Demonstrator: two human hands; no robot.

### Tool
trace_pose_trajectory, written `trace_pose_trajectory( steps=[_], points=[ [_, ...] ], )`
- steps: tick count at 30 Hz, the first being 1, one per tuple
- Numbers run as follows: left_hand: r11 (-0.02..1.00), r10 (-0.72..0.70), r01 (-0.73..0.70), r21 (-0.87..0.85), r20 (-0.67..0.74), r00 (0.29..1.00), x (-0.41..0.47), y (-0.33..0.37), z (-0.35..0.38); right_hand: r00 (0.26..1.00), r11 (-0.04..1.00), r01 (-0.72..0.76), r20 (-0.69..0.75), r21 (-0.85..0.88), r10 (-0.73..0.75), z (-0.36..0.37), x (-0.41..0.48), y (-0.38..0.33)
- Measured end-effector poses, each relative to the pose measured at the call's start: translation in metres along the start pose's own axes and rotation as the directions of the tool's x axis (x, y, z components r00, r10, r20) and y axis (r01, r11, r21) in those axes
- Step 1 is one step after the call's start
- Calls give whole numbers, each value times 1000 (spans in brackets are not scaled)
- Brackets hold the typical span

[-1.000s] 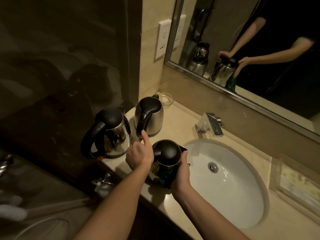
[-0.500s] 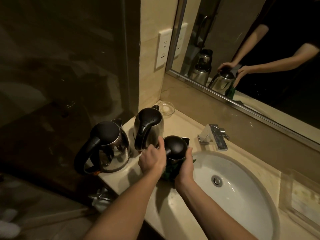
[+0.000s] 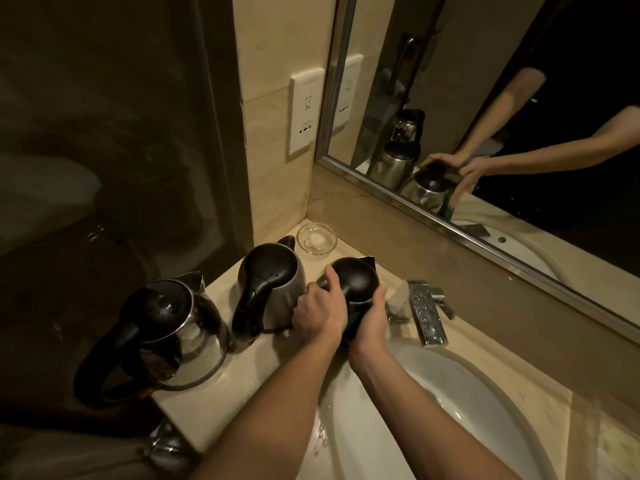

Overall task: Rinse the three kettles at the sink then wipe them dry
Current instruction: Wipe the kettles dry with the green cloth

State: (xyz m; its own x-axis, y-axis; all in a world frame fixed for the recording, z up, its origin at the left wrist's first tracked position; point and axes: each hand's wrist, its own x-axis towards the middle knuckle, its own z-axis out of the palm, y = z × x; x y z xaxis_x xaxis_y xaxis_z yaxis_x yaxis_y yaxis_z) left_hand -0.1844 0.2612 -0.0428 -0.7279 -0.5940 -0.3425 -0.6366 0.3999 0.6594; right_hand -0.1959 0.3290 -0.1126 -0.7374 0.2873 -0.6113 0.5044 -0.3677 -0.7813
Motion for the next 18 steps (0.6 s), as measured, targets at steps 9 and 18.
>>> trace_pose_trajectory(
  steps=[9, 18],
  points=[
    [996, -29, 33, -78, 52, 998, 11, 21, 4, 997, 999, -52, 59, 15, 51, -2, -15, -40],
    [931, 355, -339, 135, -125, 926, 7, -14, -49, 993, 997, -59, 100, -56, 64, -16, -73, -11]
  ],
)
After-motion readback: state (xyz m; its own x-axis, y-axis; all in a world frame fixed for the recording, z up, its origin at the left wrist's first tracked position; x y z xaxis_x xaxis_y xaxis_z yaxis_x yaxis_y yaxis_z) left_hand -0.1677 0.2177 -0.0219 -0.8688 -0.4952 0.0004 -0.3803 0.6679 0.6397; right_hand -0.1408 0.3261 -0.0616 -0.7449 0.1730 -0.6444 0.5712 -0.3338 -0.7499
